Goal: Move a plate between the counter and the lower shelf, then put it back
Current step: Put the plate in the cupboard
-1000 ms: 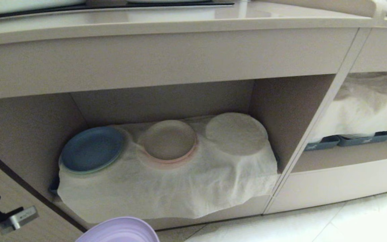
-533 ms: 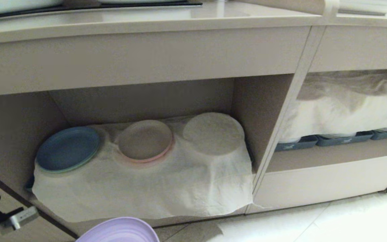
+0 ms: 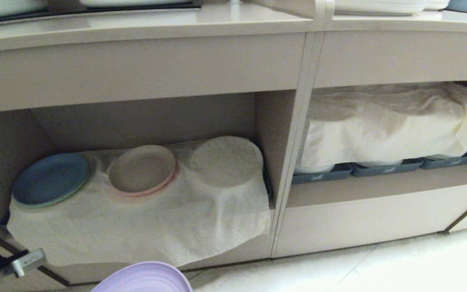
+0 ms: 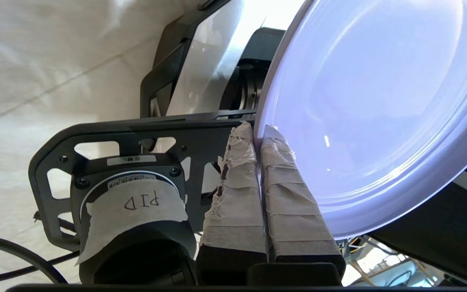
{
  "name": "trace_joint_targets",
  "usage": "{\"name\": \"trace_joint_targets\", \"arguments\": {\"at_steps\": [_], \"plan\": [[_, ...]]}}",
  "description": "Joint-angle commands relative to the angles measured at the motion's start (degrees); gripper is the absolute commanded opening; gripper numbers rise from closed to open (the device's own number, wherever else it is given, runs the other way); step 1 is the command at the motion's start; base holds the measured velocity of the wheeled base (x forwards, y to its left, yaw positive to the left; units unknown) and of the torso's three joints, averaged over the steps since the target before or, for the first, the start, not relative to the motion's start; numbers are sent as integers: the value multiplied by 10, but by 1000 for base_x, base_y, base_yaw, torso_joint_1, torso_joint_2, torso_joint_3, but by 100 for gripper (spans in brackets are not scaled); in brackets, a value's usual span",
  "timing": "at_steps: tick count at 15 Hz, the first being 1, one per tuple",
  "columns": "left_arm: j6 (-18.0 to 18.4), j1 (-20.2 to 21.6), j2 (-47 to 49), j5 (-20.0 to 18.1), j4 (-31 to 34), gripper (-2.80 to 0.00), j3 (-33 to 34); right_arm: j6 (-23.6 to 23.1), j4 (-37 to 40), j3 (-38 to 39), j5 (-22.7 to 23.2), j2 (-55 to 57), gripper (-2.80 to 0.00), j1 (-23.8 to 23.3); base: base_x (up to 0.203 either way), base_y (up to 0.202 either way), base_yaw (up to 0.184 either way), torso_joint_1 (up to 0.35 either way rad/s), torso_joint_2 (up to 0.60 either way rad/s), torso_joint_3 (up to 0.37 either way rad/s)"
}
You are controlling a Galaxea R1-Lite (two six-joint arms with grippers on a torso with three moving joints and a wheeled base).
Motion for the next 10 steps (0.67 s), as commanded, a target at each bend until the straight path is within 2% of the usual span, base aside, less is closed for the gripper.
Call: {"name": "trace_joint_targets", "arguments": {"at_steps": [1, 5, 10], "plan": [[0, 1, 1, -1, 2, -280, 0, 0, 0, 0, 0, 0, -280, 0, 0, -192, -1, 5, 5, 2], [-1, 1, 2, -1, 2, -280, 1, 0, 0, 0, 0, 0, -280, 1, 0, -179, 4, 3, 2, 2], [-2, 2, 2, 1, -1, -280, 1, 0, 0, 0, 0, 1, -280, 1, 0, -17, 0, 0, 0, 0]]}}
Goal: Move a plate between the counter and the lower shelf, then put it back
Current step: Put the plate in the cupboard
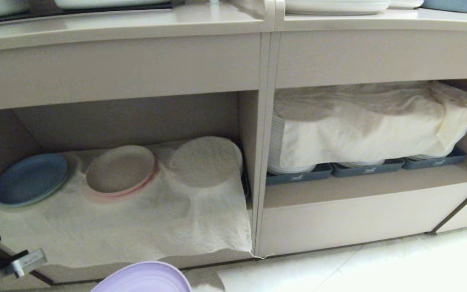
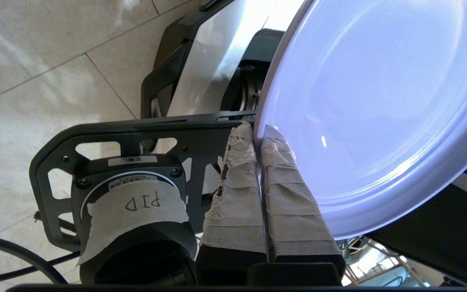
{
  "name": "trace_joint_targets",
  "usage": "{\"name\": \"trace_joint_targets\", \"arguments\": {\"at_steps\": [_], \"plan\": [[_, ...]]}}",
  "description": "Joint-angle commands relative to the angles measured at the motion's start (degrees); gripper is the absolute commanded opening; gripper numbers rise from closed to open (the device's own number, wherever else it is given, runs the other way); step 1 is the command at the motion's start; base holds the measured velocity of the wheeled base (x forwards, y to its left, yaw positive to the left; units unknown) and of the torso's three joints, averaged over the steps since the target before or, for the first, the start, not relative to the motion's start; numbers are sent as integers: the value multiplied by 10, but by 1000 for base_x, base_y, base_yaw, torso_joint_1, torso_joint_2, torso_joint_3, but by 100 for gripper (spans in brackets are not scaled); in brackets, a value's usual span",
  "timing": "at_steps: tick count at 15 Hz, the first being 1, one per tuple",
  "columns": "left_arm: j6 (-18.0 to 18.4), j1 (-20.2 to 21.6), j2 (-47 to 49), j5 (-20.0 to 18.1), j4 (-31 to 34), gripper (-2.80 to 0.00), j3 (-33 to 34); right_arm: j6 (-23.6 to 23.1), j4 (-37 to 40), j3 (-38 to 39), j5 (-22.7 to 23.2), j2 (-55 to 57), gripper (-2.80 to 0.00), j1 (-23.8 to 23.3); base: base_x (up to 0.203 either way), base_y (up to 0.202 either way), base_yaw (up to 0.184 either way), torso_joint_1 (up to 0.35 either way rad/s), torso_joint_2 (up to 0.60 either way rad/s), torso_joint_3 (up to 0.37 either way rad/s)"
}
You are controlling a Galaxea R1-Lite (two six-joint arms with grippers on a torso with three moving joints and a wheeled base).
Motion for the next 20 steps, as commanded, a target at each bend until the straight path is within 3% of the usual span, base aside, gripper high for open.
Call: {"name": "trace_joint_targets", "arguments": {"at_steps": [1, 6, 14, 16, 20], "plan": [[0, 0, 2, 0, 2, -280, -3, 0, -1, 0, 0, 0, -280, 1, 0, 0, 0, 0, 0, 0], [-8, 0, 16, 2, -86, -280, 14, 0, -1, 0, 0, 0, -280, 0, 0, 0, 0, 0, 0, 0], [-11, -16, 117, 2, -225, -280, 15, 0, -1, 0, 0, 0, -280, 0, 0, 0, 0, 0, 0, 0], [-40, -27, 141, 4, -268, -280, 15, 0, 0, 0, 0, 0, -280, 0, 0, 0, 0, 0, 0, 0], [-139, -92, 170, 42, -330, -280, 15, 0, -1, 0, 0, 0, -280, 0, 0, 0, 0, 0, 0, 0]]}}
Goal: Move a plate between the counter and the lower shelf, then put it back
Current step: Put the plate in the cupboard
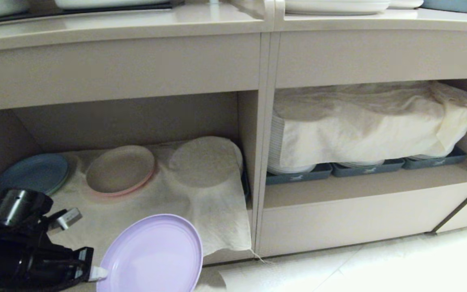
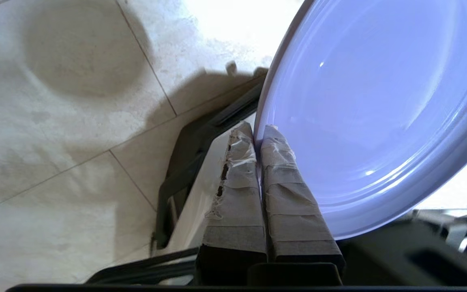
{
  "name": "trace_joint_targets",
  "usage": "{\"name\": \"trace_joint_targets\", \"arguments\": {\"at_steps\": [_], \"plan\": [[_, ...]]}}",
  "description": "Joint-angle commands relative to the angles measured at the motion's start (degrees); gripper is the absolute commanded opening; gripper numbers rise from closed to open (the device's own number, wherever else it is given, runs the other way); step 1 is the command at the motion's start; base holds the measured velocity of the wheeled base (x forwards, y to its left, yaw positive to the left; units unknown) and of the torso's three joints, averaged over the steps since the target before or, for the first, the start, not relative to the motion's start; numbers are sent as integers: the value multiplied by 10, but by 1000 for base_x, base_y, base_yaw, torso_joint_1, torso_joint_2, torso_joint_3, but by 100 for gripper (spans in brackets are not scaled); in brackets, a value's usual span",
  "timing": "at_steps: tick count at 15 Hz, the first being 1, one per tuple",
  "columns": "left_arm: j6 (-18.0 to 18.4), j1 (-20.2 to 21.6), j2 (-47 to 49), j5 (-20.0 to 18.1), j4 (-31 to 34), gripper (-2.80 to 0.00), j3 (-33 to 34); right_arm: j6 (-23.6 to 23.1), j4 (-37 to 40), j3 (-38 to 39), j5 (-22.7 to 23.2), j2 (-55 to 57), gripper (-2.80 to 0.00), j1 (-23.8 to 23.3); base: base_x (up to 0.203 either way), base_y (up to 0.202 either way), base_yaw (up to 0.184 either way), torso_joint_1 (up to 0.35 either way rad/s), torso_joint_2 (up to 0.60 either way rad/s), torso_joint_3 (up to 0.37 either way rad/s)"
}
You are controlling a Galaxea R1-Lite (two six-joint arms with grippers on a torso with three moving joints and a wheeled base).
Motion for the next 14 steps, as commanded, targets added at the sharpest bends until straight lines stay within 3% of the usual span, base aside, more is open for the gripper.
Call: {"name": "trace_joint_targets", "arguments": {"at_steps": [1, 3, 7, 14], "plan": [[-51, -34, 23, 3, -20, -280, -1, 0, -1, 0, 0, 0, -280, 0, 0, 0, 0, 0, 0, 0], [-97, -57, 38, 10, -53, -280, -4, 0, -1, 0, 0, 0, -280, 0, 0, 0, 0, 0, 0, 0], [-135, -66, 56, 30, -87, -280, -3, 0, 0, 0, 0, 0, -280, 0, 0, 0, 0, 0, 0, 0], [-223, -77, 74, 108, -111, -280, -3, 0, 0, 0, 0, 0, -280, 1, 0, 0, 0, 0, 0, 0]]}}
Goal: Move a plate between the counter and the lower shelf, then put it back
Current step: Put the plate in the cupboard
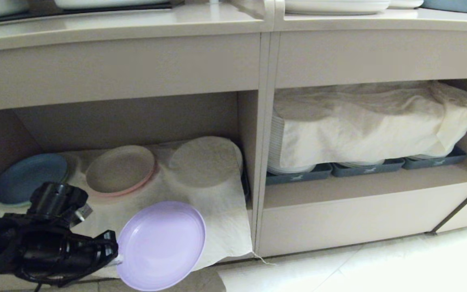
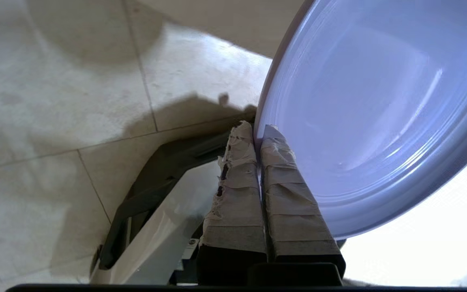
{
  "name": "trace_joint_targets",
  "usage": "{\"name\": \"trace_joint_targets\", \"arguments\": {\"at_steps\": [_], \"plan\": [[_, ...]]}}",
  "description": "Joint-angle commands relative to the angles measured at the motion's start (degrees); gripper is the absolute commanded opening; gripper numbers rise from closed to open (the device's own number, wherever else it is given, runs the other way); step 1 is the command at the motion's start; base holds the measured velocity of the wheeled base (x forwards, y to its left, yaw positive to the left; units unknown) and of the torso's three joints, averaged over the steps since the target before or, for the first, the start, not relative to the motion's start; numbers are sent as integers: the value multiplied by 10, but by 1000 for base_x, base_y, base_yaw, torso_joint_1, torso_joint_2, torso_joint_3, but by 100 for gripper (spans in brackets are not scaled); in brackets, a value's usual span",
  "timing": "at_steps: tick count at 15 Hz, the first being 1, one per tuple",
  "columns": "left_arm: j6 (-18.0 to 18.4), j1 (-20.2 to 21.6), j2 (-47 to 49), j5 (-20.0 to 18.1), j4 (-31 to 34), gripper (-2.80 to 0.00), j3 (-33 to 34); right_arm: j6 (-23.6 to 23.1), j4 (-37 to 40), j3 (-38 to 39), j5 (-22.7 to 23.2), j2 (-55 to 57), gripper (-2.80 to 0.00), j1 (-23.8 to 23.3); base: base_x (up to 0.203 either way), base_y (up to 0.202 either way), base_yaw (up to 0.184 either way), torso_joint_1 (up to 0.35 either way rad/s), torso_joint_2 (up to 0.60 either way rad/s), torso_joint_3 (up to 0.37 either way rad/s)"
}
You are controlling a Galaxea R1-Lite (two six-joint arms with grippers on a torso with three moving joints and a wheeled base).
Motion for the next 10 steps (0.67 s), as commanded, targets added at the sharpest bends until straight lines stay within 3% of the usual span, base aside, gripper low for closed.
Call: {"name": "trace_joint_targets", "arguments": {"at_steps": [1, 10], "plan": [[-22, -10, 8, 15, -1, -280, -3, 0, -1, 0, 0, 1, -280, 1, 0, 0, 0, 0, 0, 0], [-136, -71, 13, 51, -58, -280, -11, 0, 0, 0, 0, 0, -280, 1, 0, 0, 0, 0, 0, 0]]}}
